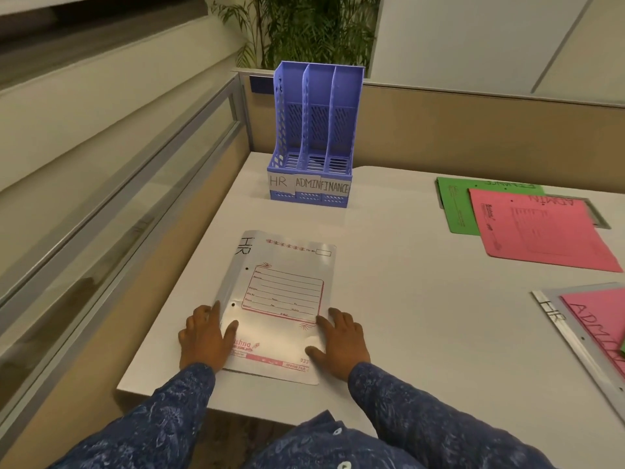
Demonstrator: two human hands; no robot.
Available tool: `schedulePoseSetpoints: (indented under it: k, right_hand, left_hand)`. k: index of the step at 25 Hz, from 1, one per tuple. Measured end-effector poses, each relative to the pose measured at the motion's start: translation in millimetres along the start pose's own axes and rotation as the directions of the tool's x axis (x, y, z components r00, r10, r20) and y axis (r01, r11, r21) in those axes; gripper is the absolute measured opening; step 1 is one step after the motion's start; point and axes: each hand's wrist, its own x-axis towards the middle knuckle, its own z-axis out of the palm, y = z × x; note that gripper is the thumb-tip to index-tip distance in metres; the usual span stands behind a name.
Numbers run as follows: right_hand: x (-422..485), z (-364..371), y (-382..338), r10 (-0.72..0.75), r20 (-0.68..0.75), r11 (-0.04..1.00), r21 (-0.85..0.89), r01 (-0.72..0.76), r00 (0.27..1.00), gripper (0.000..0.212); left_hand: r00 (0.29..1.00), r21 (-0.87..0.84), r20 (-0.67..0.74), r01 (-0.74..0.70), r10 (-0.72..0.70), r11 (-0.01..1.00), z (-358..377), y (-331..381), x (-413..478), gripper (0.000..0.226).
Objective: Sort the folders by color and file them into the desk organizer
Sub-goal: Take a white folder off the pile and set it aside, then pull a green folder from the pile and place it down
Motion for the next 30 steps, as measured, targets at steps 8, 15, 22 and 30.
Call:
schedulePoseSetpoints:
  k: [8, 15, 22, 30]
  right_hand:
    - [-23, -10, 51, 0.097, -0.056, 0.99, 0.106, -0.091, 0.994, 0.085]
    - [-70, -24, 124, 0.211, -0.136, 0.977, 0.037, -0.208, 0.968, 0.094]
    - [-122, -34, 217, 0.369, -0.167, 0.93, 0.052, -0.365, 0.914, 0.094]
    - [-180, -42, 320, 0.497, -0.206, 0.868, 0.102, -0.487, 0.843, 0.095]
  left_hand:
    - [0.941, 0.092, 0.072, -0.335, 0.329, 0.938, 14, 66, -10, 0.099]
    - [0.783, 0.14, 0.163, -0.621, 0.601, 0.771, 41, 181, -24, 0.102]
    - [0.684, 0.113, 0.209, -0.727, 0.699, 0.677, 69, 275, -50, 0.101]
    - [0.599, 0.111, 0.261, -0.798, 0.757, 0.593, 106, 383, -95, 0.098]
